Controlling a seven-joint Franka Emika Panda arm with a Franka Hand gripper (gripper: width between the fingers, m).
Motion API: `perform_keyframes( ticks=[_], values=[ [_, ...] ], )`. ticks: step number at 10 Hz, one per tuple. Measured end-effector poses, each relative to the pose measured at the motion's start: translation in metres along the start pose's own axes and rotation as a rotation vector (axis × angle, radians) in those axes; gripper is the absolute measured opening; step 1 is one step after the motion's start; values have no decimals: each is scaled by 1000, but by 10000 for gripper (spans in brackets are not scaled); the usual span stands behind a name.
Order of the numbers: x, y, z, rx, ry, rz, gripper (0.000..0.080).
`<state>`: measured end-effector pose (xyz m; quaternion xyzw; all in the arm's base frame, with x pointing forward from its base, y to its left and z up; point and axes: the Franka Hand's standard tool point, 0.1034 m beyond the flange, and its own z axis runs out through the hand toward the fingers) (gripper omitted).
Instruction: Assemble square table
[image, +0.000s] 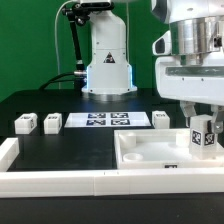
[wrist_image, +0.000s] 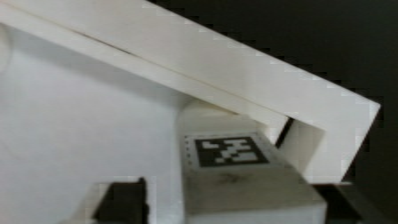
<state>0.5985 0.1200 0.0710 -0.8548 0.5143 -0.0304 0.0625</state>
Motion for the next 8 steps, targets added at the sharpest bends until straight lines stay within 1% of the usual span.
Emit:
perform_keyframes(
  ticks=[1,2,3,4,8],
  values=[
    [0,0,0,0,0,-36,518],
    [0,0,0,-4,0,-135,609],
    [-1,0,0,-4,-2,-234,637],
    [0,0,0,-4,-1,-343,647],
    [1,0,0,-4,-3,-709,648]
  ],
)
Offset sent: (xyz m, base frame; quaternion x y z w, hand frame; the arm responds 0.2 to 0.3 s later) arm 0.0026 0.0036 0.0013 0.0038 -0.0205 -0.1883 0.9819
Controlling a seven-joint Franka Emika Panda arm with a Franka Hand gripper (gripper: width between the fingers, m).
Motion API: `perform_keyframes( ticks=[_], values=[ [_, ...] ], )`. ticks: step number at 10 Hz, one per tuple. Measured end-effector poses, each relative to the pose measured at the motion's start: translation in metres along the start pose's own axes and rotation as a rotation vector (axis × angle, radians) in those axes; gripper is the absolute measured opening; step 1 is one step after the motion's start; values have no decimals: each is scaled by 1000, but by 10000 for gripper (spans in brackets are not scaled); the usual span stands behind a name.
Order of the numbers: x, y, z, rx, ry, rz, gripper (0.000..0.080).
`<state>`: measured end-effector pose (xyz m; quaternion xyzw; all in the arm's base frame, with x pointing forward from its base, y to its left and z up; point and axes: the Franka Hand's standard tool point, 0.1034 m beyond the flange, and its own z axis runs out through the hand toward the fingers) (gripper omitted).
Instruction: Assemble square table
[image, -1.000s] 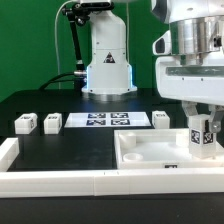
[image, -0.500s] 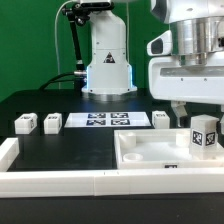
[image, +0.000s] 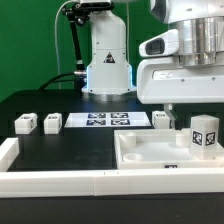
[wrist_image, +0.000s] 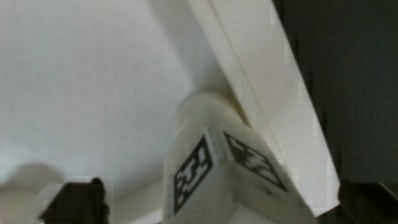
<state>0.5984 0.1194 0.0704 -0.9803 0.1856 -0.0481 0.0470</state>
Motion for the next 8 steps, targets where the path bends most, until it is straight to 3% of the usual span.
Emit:
perform_keyframes(
  ticks=[6,8],
  values=[
    [0,-5,-1,-13,2,-433,648],
    [1,-4,-2,-32,6,-592,648]
  ],
)
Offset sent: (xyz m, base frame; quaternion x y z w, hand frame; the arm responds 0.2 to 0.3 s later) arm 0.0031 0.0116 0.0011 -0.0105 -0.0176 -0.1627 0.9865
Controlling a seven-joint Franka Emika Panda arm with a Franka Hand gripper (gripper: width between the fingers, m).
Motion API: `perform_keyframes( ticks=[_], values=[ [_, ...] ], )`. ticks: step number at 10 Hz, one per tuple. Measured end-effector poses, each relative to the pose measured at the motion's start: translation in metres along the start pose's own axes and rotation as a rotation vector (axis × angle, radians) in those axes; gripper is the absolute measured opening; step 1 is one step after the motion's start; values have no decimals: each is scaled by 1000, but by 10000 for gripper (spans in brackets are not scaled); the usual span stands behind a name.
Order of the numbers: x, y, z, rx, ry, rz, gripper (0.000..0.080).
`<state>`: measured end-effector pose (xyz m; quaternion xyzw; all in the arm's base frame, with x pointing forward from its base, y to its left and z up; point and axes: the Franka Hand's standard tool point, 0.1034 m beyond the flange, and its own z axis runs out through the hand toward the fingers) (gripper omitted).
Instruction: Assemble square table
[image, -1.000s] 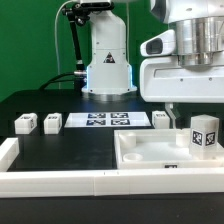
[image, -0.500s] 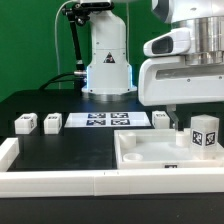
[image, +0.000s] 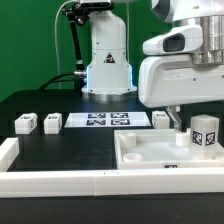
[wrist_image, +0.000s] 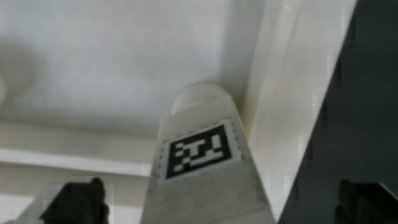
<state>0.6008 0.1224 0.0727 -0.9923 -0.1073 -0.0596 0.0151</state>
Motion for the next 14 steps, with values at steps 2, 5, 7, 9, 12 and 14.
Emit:
perform_keyframes(
  ticks=[2,5,7,9,12,14],
  values=[
    [0,1,0,-13,-2,-105,648],
    [1,2,0,-15,2,-134,527],
    [1,2,0,-15,3,-134,290],
    [1,2,0,-15,3,-127,291],
    [1,2,0,-12,4,-34,291],
    [1,2,0,-12,4,115,291]
  ],
)
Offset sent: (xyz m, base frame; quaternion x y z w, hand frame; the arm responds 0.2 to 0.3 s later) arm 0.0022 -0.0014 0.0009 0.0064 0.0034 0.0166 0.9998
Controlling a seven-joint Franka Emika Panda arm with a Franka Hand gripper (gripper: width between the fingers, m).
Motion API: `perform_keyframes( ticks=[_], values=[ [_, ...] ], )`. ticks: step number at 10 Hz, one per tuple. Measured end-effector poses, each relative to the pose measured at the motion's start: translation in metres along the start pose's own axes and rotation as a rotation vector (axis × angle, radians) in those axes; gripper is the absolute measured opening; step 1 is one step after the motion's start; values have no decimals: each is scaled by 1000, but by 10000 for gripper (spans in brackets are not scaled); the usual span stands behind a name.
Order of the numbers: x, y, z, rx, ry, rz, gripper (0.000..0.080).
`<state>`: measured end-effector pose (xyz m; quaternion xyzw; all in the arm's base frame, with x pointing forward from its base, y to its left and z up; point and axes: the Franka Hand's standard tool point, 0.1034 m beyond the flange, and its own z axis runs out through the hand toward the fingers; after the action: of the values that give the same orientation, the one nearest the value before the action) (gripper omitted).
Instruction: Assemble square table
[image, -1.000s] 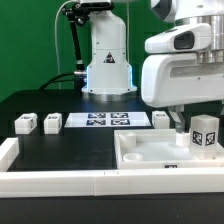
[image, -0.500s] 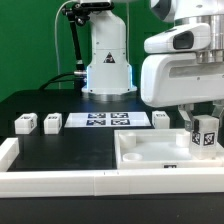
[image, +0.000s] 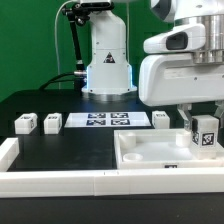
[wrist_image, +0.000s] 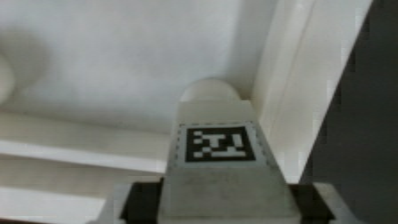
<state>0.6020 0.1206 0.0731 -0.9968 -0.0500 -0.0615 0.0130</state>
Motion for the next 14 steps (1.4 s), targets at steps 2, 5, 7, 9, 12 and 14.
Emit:
perform_keyframes(
  ticks=[2,5,7,9,12,14],
  values=[
    [0,0,0,0,3,154,291],
    [-1,0,0,-3,10,422,291],
    [-1,0,0,-7,15,669,292],
    [-1,-1,0,2,10,906,292],
    [-2,-1,0,11,-4,1133,292],
    [-2,-1,0,12,-4,1178,292]
  ],
)
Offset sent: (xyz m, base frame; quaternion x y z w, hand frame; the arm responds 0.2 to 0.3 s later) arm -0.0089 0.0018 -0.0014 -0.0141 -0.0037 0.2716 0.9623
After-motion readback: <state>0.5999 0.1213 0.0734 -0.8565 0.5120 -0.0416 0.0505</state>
